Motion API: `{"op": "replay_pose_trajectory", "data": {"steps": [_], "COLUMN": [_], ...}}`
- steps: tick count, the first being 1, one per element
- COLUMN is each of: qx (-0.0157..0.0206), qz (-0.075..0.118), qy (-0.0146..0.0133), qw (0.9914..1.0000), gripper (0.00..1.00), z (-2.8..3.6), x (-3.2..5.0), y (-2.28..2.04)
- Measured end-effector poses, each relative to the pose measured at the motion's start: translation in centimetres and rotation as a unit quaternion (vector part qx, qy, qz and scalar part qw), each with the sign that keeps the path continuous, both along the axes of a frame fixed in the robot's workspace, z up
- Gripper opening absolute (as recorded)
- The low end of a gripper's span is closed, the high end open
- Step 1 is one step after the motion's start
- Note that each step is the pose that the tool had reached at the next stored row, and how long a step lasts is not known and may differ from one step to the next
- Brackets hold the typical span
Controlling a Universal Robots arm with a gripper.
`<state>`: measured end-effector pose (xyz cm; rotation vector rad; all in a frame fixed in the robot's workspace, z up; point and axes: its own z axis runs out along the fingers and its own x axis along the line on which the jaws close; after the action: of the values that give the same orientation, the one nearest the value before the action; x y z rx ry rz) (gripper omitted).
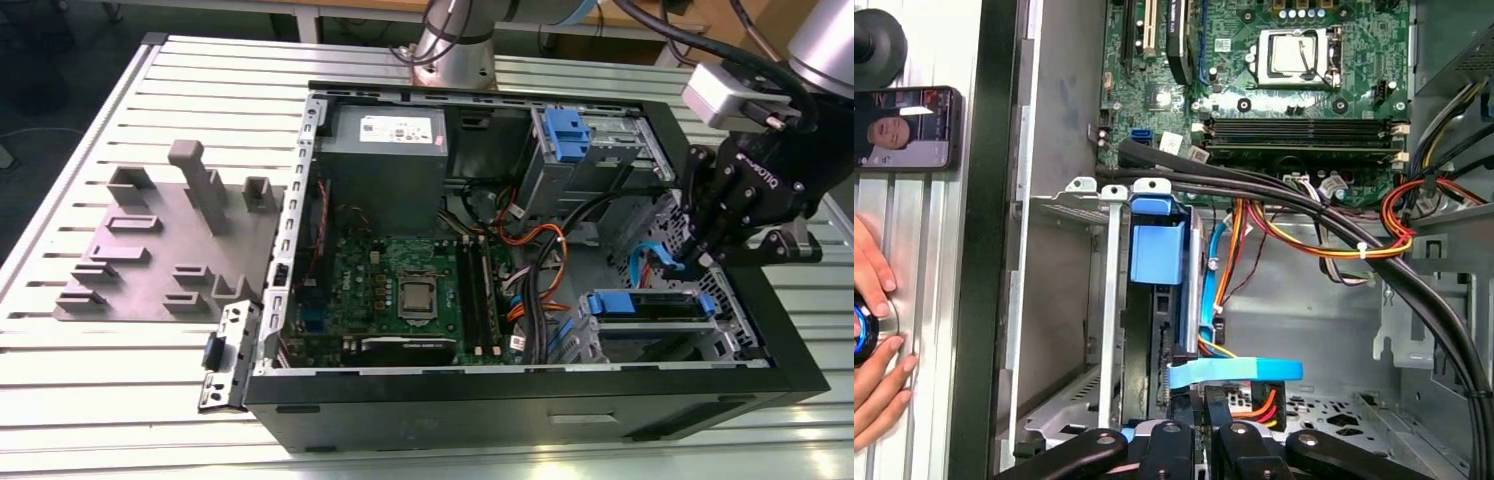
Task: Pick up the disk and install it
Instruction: 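Insert the first disk wire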
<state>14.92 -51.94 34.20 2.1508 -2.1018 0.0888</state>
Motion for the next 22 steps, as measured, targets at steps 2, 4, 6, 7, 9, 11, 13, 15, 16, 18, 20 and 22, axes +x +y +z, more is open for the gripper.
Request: {"op": "replay_pose_trajectory", "data": {"steps": [2, 4, 6, 7, 9, 11, 13, 15, 16, 18, 20, 22], "qx": [0.0000, 0.0000, -0.0001, 0.0000, 0.0000, 0.0000, 0.0001, 0.0000, -0.0001, -0.0003, -0.0020, -0.0042], "qz": [0.000, 0.000, 0.000, 0.000, 0.000, 0.000, 0.000, 0.000, 0.000, 0.000, 0.000, 0.000], "qy": [-0.0010, -0.0017, -0.0024, -0.0029, -0.0040, -0.0060, -0.0065, -0.0066, -0.0065, -0.0066, -0.0067, -0.0070], "qw": [1.00000, 1.00000, 1.00000, 1.00000, 0.99999, 0.99998, 0.99998, 0.99998, 0.99998, 0.99998, 0.99998, 0.99997], "gripper": [0.16, 0.16, 0.16, 0.16, 0.16, 0.16, 0.16, 0.16, 0.16, 0.16, 0.16, 0.16], "z": [-0.05, -0.10, -0.12, -0.12, -0.12, -0.13, -0.20, -0.29, -0.33, -0.36, -0.39, -0.39], "x": [-0.02, -0.03, -0.09, -0.14, -0.28, -0.53, -0.57, -0.57, -0.58, -0.58, -0.58, -0.58], "y": [-0.22, -0.45, -0.68, -0.81, -1.03, -1.14, -1.21, -1.22, -1.22, -1.22, -1.22, -1.23]}}
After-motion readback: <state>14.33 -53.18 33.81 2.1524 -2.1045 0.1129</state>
